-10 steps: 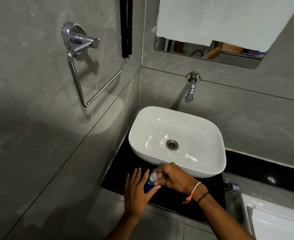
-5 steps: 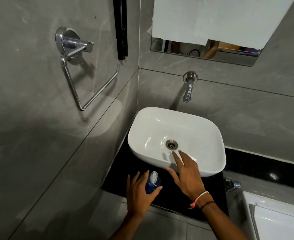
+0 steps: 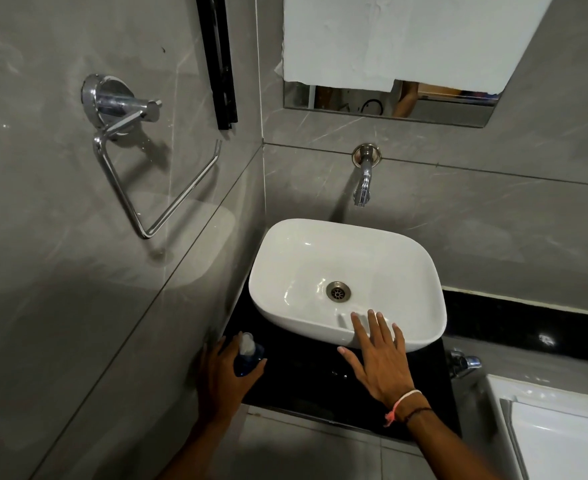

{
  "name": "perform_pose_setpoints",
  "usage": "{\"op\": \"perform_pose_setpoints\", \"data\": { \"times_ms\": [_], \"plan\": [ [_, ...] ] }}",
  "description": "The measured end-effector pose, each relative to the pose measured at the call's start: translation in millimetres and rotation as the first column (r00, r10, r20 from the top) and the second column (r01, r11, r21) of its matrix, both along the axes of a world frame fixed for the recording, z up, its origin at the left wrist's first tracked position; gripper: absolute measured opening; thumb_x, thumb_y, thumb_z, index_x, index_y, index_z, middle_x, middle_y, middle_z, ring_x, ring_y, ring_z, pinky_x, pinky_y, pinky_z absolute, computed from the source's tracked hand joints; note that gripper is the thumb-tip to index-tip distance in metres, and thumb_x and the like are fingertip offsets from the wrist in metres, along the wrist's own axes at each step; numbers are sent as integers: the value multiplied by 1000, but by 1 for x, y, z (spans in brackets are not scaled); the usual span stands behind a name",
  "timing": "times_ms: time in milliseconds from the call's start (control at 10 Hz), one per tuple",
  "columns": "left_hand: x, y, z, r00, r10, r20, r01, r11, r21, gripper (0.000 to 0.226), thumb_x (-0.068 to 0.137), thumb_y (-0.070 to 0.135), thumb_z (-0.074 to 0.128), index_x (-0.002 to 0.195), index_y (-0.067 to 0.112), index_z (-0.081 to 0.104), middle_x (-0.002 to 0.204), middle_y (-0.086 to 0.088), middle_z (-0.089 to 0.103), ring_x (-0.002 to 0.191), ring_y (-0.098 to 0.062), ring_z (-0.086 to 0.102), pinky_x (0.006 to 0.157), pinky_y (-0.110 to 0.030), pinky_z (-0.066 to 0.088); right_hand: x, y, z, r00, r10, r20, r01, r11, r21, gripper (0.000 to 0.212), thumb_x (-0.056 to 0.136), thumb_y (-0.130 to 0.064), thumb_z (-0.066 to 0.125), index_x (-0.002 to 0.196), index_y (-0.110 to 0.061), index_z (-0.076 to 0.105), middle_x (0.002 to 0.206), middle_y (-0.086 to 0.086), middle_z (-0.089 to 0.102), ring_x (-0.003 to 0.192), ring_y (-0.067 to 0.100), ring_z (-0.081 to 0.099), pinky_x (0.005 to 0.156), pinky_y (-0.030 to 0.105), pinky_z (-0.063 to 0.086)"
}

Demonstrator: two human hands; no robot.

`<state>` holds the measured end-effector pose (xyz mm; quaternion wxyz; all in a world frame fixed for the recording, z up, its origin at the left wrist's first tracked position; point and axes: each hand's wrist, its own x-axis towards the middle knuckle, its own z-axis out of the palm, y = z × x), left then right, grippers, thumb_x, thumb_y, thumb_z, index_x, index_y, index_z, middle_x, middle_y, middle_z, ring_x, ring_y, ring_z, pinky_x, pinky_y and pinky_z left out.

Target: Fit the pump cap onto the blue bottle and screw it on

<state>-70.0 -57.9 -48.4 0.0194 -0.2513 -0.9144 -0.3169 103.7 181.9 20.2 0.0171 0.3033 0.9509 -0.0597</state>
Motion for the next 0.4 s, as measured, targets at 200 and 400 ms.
{"op": "perform_pose_setpoints", "data": {
  "times_ms": [200, 400],
  "plan": [
    [5, -3, 19, 1000, 3, -31, 0, 995, 103, 96, 72, 80, 54, 139, 11, 51, 126, -16, 66, 118, -33, 59, 98, -49, 52, 1, 1, 0, 1000, 20, 19, -20, 1000, -16, 107, 85, -79, -16, 159, -18, 32, 163, 23, 35, 152, 41, 31, 123, 61, 28],
    [-14, 26, 83, 929, -152, -337, 190, 978, 83, 83, 87, 69, 48, 147, 12, 40, 151, -14, 46, 140, -29, 43, 113, -54, 39, -9, 19, 24, 992, -19, -122, 24, 999, 37, 96, 89, -79, -4, 162, -20, 18, 170, 19, 15, 158, 37, 15, 127, 59, 17]
  ]
}}
